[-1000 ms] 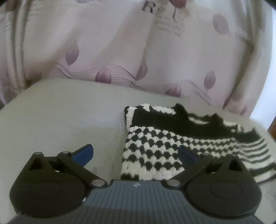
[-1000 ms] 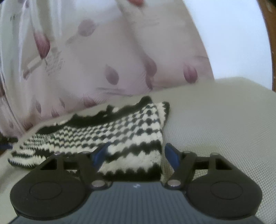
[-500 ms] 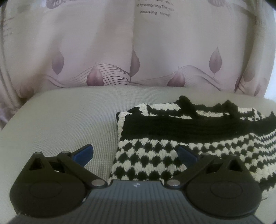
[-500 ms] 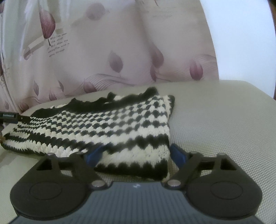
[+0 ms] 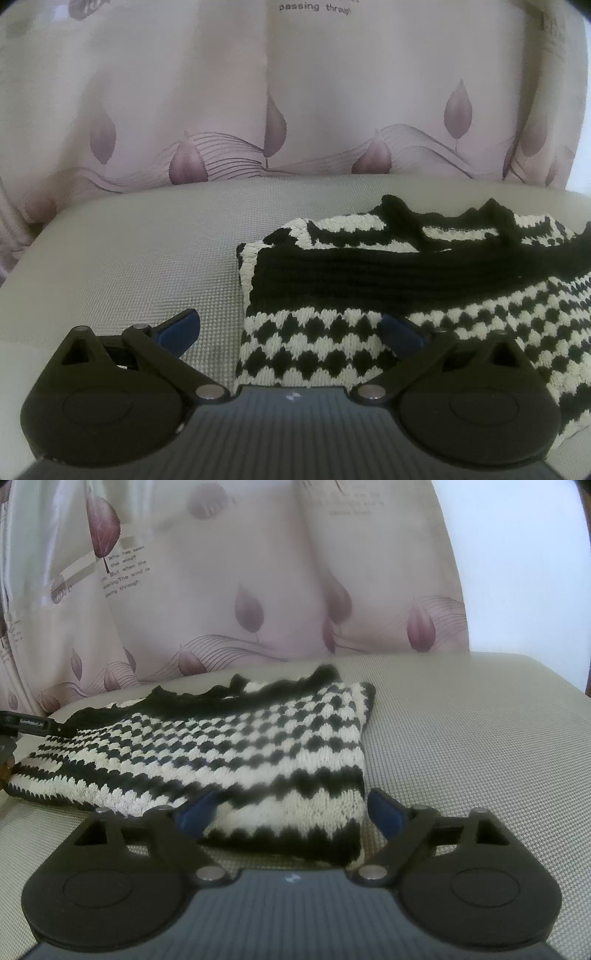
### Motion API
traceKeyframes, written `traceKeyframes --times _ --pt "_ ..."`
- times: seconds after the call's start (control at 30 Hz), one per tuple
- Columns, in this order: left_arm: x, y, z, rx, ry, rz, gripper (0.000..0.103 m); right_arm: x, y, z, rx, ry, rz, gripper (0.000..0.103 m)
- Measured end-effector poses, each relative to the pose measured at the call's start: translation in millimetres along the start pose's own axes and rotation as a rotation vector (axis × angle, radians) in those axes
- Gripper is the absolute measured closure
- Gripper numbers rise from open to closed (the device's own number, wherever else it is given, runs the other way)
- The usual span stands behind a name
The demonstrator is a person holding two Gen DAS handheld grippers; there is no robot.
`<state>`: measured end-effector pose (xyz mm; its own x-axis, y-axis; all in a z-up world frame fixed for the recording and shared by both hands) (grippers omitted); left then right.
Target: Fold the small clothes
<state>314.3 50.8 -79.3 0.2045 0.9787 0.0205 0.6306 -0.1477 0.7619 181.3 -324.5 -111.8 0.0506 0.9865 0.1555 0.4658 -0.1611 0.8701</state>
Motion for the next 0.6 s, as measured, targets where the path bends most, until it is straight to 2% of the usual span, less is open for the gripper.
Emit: traceKeyframes --times 0.23,0.37,0.43,0.5,0.6 --pt "12.5 8.0 8.7 0.058 -0.087 -0.021 0.0 -0.3 0.1 -0.2 0.0 0.001 0.001 0.012" --pt "20.8 12.3 14.7 0.083 -0.159 0.004 0.003 0.1 0.1 -0.2 0.0 0.001 0.001 0.012" --pt "28.8 12.7 19.9 0.096 -0.224 -0.014 0.016 0.2 0.0 -0.1 0.0 0.001 0.001 0.012" --pt "41.1 12.9 26.4 0.115 -0.315 -0.077 0.025 0.4 -0.1 -0.3 0.0 0.0 0.001 0.011" --pt "53.5 12.2 32.7 0.124 -0.382 -0.137 0.025 0.3 -0.1 -0.2 -0.001 0.0 0.001 0.011"
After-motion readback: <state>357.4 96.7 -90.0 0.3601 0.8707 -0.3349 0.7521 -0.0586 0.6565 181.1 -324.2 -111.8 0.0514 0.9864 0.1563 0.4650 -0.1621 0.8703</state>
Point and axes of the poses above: each gripper's, at about its wrist camera, not at the fingertips, and z roughly the way its jaws point, x to its left, y to its top, the point moved 1 cm from there along z, roughly the way its jaws point, and after that the axes turned 4 degrees about -y, right-handed, at the moved point
